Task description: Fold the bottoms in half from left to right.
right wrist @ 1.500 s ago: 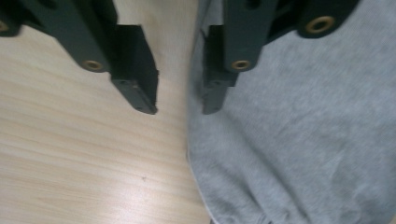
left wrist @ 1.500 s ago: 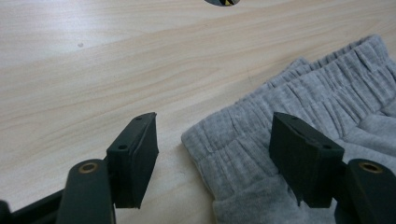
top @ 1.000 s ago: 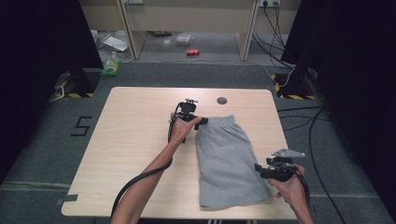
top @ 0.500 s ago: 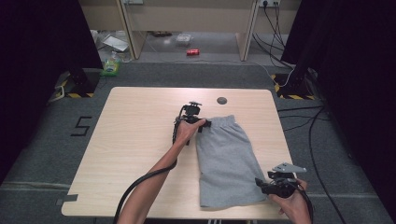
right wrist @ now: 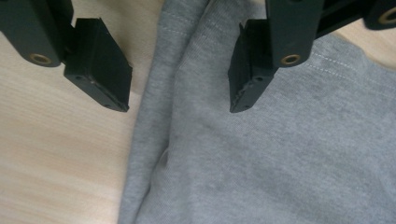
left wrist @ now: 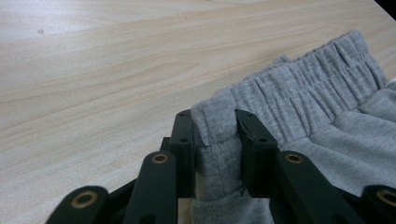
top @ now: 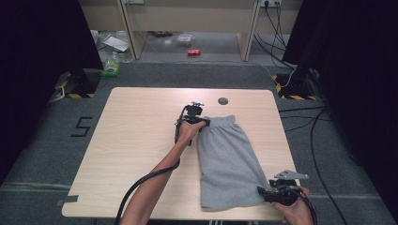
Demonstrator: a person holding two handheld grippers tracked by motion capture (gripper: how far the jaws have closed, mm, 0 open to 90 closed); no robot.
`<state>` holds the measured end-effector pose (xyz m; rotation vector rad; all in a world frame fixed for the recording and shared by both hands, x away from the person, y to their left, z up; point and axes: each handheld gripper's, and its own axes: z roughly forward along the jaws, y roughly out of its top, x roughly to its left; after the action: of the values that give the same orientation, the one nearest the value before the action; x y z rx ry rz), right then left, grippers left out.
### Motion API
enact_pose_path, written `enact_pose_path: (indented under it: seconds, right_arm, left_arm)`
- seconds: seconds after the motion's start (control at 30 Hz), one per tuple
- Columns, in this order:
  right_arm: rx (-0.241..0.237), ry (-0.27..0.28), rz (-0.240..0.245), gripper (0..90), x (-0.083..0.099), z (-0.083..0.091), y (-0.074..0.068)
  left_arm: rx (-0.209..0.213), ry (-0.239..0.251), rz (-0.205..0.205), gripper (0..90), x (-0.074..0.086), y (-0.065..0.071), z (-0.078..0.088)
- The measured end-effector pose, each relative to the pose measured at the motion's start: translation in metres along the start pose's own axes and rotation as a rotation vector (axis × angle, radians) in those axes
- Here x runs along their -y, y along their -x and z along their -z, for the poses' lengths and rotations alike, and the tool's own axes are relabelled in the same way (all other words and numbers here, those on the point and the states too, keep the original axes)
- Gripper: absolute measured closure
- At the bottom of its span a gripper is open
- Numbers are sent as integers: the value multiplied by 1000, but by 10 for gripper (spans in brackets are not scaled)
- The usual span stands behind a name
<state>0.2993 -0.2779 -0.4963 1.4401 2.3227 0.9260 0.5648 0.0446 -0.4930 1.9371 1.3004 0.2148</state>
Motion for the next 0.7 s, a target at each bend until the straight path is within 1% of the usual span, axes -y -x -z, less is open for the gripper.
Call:
enact_pose_path:
  seconds: [0.03, 0.1, 0.2, 0.27, 0.3, 0.33, 0.37, 0.43, 0.47, 0.5, 0.53, 0.63, 0.67, 0.7]
  right_arm:
    - [-5, -3, -7, 447, 1, -1, -1]
    - [-13, -8, -7, 507, 0, -1, -2]
    - [-17, -2, 12, 632, 1, -2, -5]
    - [-43, -5, 3, 704, 1, -2, -8]
    - [-43, -5, 3, 704, 1, -2, -8]
    - [-50, -4, 6, 767, 0, -4, -11]
    - [-50, -4, 6, 767, 0, -4, -11]
    - [-73, 7, 1, 802, -1, -7, -12]
    - [-97, 12, -13, 813, -3, -11, -13]
    - [-97, 12, -13, 813, -3, -11, -13]
    - [-115, 15, -14, 819, -6, -15, -16]
    - [-137, 13, -2, 820, -14, -23, -24]
    - [-144, 10, 12, 820, -17, -27, -28]
    - [-144, 10, 12, 820, -17, -27, -28]
  left_arm:
    - [2, 1, 0, 713, 0, -1, 0]
    - [4, 2, 1, 721, 0, -1, 0]
    - [1, 8, -8, 730, 0, -2, 1]
    - [-1, 8, -17, 734, -1, -4, 2]
    - [-1, 8, -17, 736, -1, -4, 2]
    - [-4, 4, -23, 739, -1, -6, 3]
    - [-4, 4, -23, 741, -1, -6, 3]
    - [-18, 1, -35, 741, -2, -9, 4]
    - [-36, -2, -50, 742, -3, -13, 6]
    - [-36, -2, -50, 742, -3, -13, 6]
    - [-48, -1, -51, 742, -3, -18, 9]
    - [-62, -6, -45, 742, -3, -30, 14]
    - [-62, -6, -45, 742, -3, -30, 14]
    - [-67, -7, -44, 742, -3, -34, 16]
